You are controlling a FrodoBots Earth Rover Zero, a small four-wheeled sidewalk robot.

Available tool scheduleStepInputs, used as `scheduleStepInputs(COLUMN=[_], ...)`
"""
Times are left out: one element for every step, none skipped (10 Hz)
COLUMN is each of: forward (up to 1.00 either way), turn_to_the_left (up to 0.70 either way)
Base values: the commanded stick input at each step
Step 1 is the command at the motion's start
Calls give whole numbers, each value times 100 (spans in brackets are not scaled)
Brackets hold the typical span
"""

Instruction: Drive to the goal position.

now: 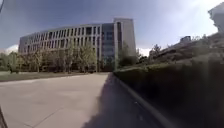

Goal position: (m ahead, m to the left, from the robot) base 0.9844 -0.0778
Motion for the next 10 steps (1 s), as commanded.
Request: scheduleStepInputs(forward=[70,70,70,70,70,70,70,70,70,70], turn_to_the_left=[0,0,0,0,0,0,0,0,0,0])
